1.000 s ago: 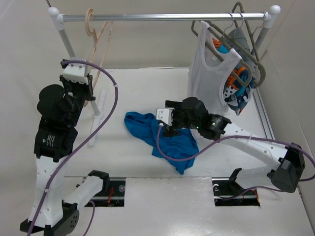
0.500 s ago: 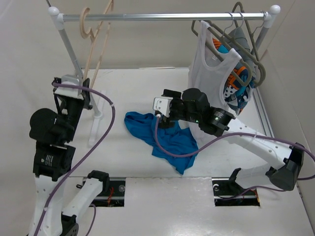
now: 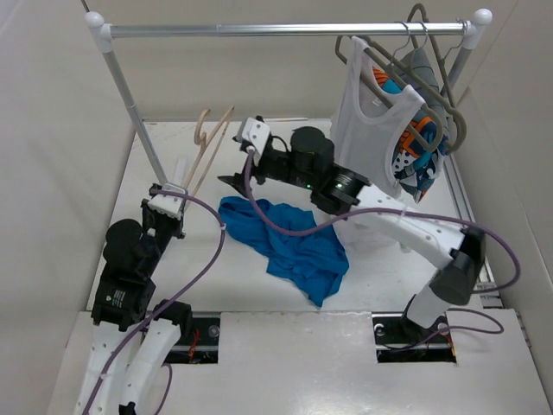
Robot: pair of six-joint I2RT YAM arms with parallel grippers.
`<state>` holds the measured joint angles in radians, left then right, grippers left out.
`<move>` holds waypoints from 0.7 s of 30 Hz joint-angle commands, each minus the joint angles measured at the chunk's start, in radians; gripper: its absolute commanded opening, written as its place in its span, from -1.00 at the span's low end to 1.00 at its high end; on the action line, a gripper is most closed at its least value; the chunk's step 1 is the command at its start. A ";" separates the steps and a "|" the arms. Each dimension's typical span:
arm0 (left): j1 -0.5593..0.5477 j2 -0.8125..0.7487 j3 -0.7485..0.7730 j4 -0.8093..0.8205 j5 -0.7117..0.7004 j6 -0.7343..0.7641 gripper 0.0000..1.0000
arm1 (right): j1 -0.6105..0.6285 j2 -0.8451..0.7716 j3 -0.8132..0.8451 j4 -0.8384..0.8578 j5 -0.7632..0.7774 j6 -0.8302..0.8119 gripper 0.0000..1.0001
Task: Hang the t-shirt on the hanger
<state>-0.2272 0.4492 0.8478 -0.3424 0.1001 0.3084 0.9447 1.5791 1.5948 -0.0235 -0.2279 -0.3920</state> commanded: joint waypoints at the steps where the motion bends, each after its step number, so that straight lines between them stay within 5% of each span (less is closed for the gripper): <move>1: 0.002 -0.004 -0.024 0.100 0.021 0.027 -1.00 | 0.011 0.116 0.086 0.203 -0.094 0.243 1.00; 9: 0.002 0.019 -0.085 0.140 0.012 0.098 -1.00 | 0.032 0.312 0.241 0.286 -0.050 0.543 1.00; 21: 0.002 -0.053 -0.182 0.170 0.012 0.204 -1.00 | 0.042 0.404 0.211 0.293 0.036 0.856 1.00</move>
<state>-0.2214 0.4202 0.6792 -0.2623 0.0795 0.4686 0.9688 1.9614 1.7935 0.2016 -0.2031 0.3157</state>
